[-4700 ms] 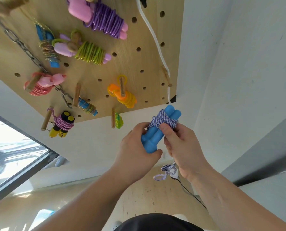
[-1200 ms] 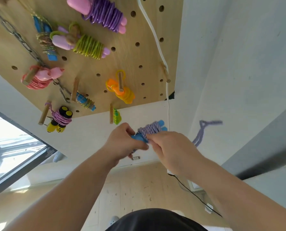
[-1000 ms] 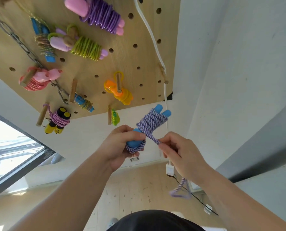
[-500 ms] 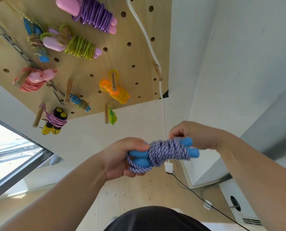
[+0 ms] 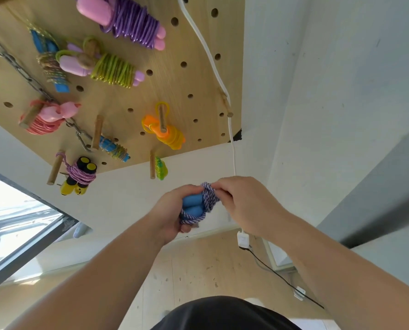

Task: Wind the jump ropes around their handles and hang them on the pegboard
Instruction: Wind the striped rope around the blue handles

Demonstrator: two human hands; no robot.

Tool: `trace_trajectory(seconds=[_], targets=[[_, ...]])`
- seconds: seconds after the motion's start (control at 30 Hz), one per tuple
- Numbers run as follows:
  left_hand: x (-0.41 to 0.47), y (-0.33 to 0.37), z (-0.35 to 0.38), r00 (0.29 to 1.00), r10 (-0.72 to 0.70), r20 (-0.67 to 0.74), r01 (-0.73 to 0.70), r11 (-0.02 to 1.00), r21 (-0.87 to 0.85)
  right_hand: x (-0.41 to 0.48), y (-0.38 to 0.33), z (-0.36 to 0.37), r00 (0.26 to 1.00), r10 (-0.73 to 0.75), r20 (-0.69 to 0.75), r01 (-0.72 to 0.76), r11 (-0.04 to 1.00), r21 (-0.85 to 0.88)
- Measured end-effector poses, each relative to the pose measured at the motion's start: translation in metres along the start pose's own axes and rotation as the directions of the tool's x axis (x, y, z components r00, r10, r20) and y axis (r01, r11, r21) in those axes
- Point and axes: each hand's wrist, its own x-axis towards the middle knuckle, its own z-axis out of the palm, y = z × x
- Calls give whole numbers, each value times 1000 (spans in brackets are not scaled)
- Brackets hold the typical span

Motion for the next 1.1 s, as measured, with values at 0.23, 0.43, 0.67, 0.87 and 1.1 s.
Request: trace_trajectory(seconds=[0.23, 0.43, 0.67, 0.87, 1.1], targets=[[-16, 12, 16, 956, 10, 294, 117, 905, -409, -40, -4, 13, 950, 217, -226, -25, 773, 634], [-29, 21, 16, 910, 46, 411, 123, 919, -374, -42, 6, 2, 941, 337, -9, -86, 266, 960], [-32, 8, 27, 925, 3, 379, 161, 902, -400, -40, 4, -2, 915, 337, -222, -15, 579, 816], [-43, 14, 30, 916, -20, 400, 212, 871, -443, -42, -4, 7, 860, 13, -509, 102, 975, 197], [-38, 15, 19, 898, -67, 434, 137, 982, -131, -38, -7, -11, 933, 71, -353, 32, 960, 278]])
